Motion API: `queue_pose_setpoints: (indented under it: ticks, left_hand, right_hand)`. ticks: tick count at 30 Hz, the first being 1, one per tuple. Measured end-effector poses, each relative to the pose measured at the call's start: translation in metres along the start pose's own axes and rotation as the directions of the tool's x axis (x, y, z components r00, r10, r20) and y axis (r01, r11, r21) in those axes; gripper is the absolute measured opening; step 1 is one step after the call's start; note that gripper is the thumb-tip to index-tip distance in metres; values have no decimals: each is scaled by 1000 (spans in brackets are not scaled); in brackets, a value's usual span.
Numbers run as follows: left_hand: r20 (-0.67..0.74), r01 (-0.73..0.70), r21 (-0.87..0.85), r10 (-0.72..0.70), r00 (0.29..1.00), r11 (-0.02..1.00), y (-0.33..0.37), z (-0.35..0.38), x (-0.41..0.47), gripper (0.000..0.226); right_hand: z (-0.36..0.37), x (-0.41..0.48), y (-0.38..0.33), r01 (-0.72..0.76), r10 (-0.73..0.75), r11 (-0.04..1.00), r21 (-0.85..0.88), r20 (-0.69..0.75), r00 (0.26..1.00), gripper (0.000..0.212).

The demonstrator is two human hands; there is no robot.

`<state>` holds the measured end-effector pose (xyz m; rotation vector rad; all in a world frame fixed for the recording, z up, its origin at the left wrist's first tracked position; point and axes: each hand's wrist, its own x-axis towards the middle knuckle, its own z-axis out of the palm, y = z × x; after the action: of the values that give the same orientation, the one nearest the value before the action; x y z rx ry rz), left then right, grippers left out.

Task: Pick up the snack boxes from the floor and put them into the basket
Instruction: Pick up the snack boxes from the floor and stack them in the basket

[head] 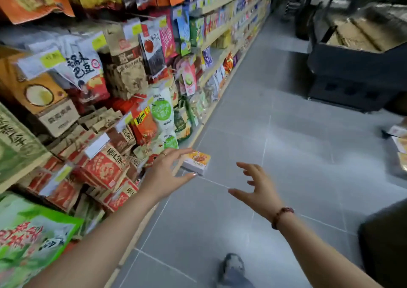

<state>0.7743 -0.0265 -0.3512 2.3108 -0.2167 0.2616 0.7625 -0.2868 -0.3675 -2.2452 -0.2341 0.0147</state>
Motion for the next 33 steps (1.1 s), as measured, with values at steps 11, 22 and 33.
queue_pose_setpoints:
  ticks: [11, 22, 33]
  left_hand:
    - [9, 176, 46, -176, 984, 983, -34, 66, 176, 61]
    - [108, 286, 15, -286, 952, 958, -156, 122, 331, 67]
    - [263, 377, 9, -366, 893, 926, -315, 219, 458, 62]
  right_hand:
    - [-39, 203, 93, -47, 49, 999, -14, 152, 987, 76]
    - [20, 390, 151, -175, 170, 985, -4, 251, 953, 81]
    - [136, 531, 248, -418, 416, 905, -84, 393, 820, 87]
